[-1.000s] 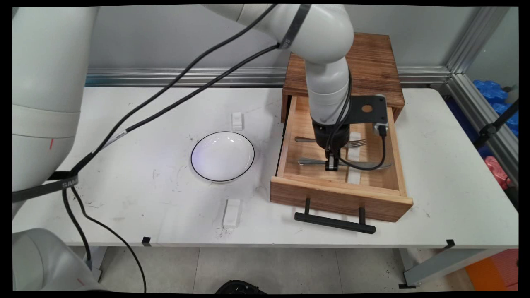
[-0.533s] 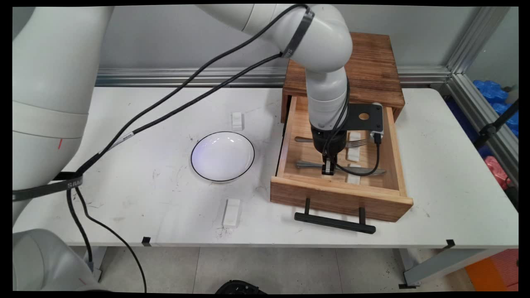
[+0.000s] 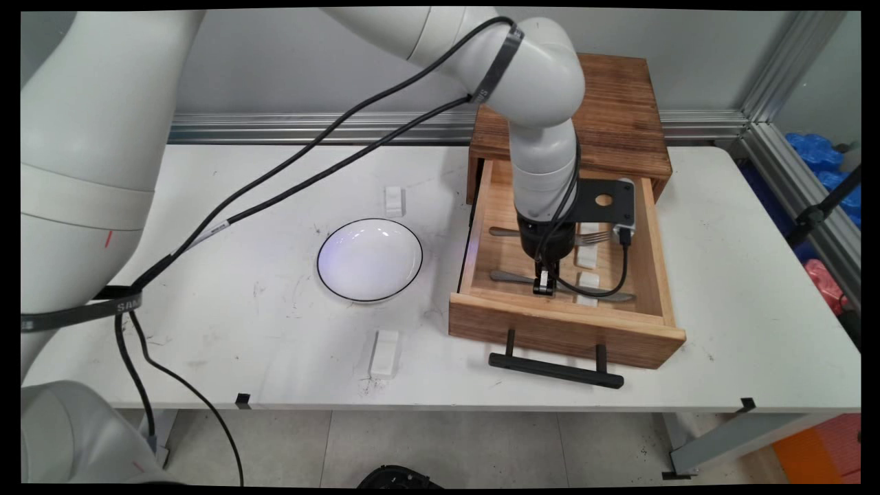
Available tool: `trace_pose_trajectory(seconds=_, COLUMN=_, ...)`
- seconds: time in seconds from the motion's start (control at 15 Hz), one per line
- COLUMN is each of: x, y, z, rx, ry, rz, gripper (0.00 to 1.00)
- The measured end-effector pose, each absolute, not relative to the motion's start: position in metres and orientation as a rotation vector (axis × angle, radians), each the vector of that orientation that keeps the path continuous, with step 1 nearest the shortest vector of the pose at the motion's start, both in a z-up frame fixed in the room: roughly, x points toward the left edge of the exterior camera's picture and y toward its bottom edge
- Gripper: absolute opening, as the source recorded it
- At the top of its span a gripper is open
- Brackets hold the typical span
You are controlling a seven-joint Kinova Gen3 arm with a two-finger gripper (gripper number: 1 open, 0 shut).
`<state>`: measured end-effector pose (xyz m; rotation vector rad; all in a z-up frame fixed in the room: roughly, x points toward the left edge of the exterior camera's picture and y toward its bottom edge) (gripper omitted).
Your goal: Place the picked object into the drawer
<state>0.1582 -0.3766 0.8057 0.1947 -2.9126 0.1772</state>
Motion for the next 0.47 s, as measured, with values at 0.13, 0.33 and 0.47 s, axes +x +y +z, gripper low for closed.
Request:
trace_pose_trajectory(seconds=0.13, x=0.157, y=-0.378, z=0.805, rx=0.190, ry=-2.908, rz=0.174, gripper=1.00)
trace_pose_trajectory(seconds=0.33, x=0.156, y=-0.381, z=0.809, rx=0.194, ry=-2.888, rz=0.174, gripper=1.00)
trace_pose_trajectory(seconds=0.47, x=0.155, y=-0.385, z=0.818, rx=0.200, ry=-2.862, rz=0.185, gripper=1.00)
